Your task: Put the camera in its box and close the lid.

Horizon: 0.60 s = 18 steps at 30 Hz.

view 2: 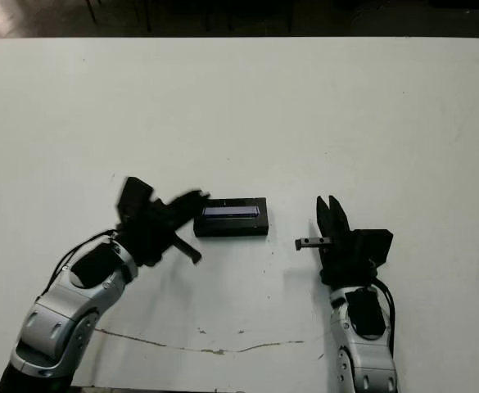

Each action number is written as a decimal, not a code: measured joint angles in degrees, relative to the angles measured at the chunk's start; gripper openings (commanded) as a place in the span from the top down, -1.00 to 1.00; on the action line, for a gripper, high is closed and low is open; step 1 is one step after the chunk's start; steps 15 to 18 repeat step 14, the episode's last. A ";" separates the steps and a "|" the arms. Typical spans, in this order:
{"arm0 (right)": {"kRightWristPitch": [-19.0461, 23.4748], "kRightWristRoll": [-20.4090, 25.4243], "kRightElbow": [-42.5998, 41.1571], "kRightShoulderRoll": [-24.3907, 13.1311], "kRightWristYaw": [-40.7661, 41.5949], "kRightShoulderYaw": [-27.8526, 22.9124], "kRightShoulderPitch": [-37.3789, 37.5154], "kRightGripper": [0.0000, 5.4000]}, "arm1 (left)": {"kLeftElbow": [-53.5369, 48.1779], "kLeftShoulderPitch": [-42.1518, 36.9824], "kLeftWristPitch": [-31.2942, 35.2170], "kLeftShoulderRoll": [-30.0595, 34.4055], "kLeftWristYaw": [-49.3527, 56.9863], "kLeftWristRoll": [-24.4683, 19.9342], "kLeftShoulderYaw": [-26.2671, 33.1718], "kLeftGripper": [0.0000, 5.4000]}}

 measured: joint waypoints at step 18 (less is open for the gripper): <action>0.83 -3.14 2.15 -0.11 -1.23 0.78 -4.39 1.00 | 18.44 4.99 -34.63 -0.79 11.85 6.32 13.62 0.99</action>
